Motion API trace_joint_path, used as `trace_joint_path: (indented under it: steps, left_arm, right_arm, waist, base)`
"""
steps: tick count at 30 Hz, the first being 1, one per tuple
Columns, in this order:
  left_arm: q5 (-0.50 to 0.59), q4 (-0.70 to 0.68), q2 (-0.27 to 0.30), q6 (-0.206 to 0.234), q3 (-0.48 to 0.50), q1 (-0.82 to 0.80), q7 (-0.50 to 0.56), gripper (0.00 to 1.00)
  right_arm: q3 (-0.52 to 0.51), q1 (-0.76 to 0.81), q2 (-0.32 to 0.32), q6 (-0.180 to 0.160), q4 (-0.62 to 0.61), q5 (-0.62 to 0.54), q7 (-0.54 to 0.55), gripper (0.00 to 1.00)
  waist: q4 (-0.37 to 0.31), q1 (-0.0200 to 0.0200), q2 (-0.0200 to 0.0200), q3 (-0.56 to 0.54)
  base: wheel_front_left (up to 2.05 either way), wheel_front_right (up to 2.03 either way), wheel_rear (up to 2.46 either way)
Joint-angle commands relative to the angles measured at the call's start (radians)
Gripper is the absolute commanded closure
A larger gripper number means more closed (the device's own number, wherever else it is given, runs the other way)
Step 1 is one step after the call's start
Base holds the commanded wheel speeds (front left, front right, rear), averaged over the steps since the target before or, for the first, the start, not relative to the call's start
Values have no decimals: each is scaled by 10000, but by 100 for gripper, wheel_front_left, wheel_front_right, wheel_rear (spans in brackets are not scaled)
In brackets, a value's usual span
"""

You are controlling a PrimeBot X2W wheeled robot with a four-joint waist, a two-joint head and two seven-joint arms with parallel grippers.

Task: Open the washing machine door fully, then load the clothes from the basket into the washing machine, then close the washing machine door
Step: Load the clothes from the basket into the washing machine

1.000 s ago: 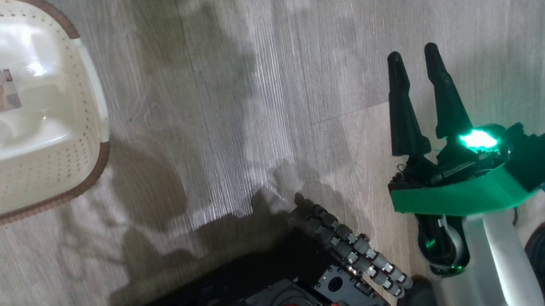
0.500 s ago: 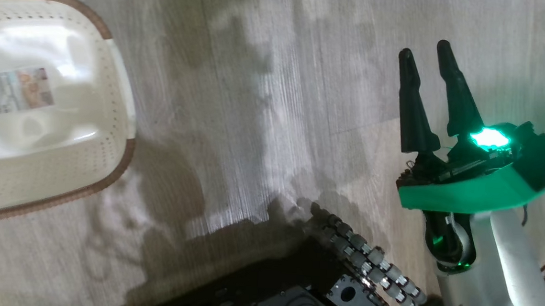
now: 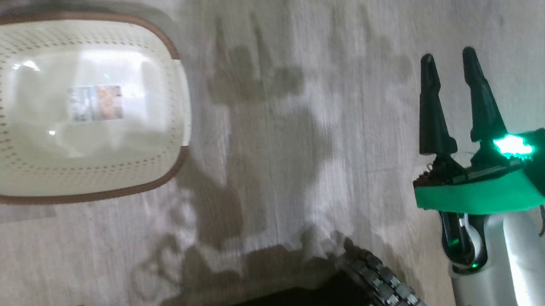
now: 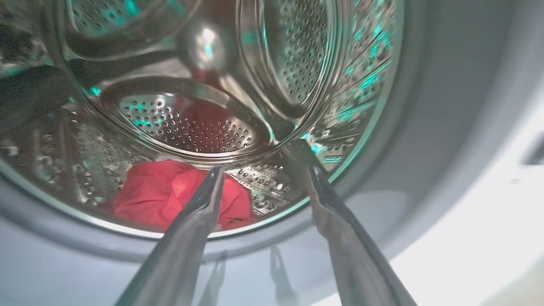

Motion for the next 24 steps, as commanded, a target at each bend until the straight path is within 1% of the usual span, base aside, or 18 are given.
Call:
trace_joint_path:
  steps: [1,4,5,6,9,14,17,18,19,24]
  left_arm:
    - [-62,-604,293,113,436,310,-177,0]
    - [-66,-1488,-14,383,416,1525,-546,0]
    - [-20,-1903,-244,558,358,2289,-730,0]
    - [48,-2109,-349,666,358,2629,-821,0]
    - [252,-2508,-695,816,189,3536,-997,0]
    - [639,-2676,-1287,970,75,4661,-1127,0]
    - [881,-2686,-1753,867,182,5139,-1146,0]
    - [881,-2686,-1753,867,182,5139,-1146,0]
    - [979,-2622,-1908,804,210,5312,-1148,0]
    - [1458,-2158,-2608,317,281,5997,-1151,0]
  right_arm:
    - [69,448,-62,0,-203,-111,-93,0]
    - [-70,475,-62,0,-124,-342,-93,0]
    - [-163,499,-62,0,-43,-524,-93,0]
    - [-206,514,-62,0,-18,-609,-93,0]
    - [-390,598,-62,0,80,-896,-93,0]
    - [-594,780,-62,0,282,-1361,-93,0]
    - [-726,940,-62,0,409,-1578,-78,0]
    - [-726,940,-62,0,409,-1578,-78,0]
    - [-774,998,-62,0,439,-1639,-45,0]
    - [-979,1373,-62,0,461,-1872,236,0]
  waist:
    - [481,0,-1,-497]
    - [798,0,-1,-850]
    - [1003,0,-1,-1157]
    - [1087,0,-1,-1280]
    - [1398,0,-1,-1728]
    - [1809,0,-1,-2497]
    - [2036,0,-1,-2987]
    - [2036,0,-1,-2987]
    - [2101,0,-1,-3150]
    - [2390,0,-1,-3994]
  base:
    - [0,0,0]
    - [0,0,0]
    - [0,0,0]
    - [0,0,0]
    - [0,0,0]
    - [0,0,0]
    - [0,0,0]
    - [0,0,0]
    - [0,0,0]
    - [0,0,0]
